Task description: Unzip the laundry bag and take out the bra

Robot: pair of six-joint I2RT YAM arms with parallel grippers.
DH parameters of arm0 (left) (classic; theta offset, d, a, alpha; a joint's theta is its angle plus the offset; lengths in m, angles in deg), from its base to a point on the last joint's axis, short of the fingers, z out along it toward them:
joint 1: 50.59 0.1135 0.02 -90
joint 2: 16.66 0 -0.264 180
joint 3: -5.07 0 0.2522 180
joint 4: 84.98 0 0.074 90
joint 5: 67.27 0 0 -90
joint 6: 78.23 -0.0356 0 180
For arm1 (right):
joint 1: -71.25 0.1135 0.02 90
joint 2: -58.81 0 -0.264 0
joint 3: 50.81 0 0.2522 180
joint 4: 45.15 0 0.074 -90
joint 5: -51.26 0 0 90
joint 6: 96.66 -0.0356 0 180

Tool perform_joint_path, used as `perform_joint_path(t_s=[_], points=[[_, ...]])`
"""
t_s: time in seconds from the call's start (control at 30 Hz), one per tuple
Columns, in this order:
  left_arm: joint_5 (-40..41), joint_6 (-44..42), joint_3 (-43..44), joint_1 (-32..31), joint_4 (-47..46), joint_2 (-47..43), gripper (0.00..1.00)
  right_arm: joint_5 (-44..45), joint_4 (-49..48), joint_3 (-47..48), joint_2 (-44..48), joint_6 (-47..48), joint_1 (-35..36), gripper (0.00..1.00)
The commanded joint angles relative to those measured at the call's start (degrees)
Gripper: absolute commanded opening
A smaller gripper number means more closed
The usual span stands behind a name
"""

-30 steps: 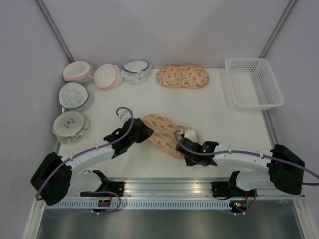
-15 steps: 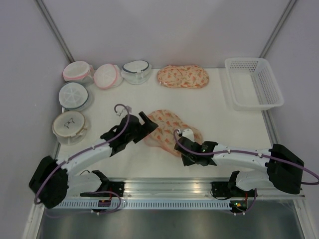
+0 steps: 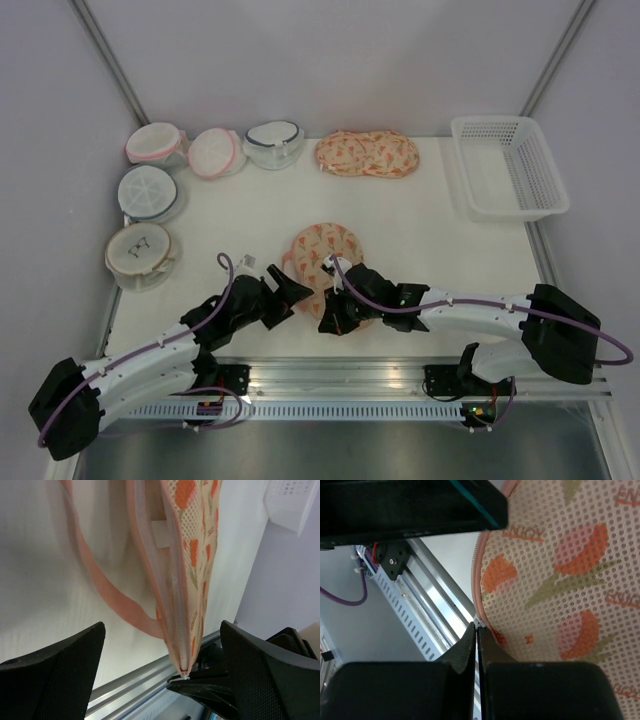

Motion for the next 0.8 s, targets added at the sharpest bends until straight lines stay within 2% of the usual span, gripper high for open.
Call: perform_joint_path(t_s=[0.0,0.17,0.3,0.47,0.57,0.6,0.67,0.7,0.77], points=[[-2.6,4.9,-0.1,-0.5,-11.7,1.6,1.0,-5.3,-5.5,3.2,-2.0,1.6,0.1,0.0],[-0.3,5.9,2.2,-1.5,-17.9,5.0,1.0,-6.1,-7.0,2.4,-2.8,1.0,0.1,0.01],[-1.7,5.8,5.0,-2.8,-18.4,12.5,1.0,-6.0,-6.9,2.4,-2.4,1.0,0.1,0.0],[-0.6,8.7,1.0,-5.4,-23.6,15.4,0.96,-4.6,-5.5,2.3,-0.7,1.6,0.1,0.0],[0.4,9.8,-2.1,-5.6,-26.8,14.7,0.77,-4.1,-5.1,2.2,-0.4,1.8,0.1,0.01],[1.3,9.7,-2.5,-5.6,-27.4,14.3,0.59,-4.1,-5.1,2.3,-0.4,1.9,0.0,0.01],[2.5,9.2,-2.2,-5.6,-26.6,13.1,0.43,-4.4,-5.1,2.2,-0.4,1.7,0.0,0.0],[3.7,8.6,-1.8,-5.5,-24.9,12.7,0.27,-4.6,-5.1,2.1,-0.4,1.7,0.1,0.0],[5.0,7.9,-0.6,-5.5,-23.2,11.9,0.13,-4.6,-4.8,1.9,-0.3,1.9,0.1,0.0]])
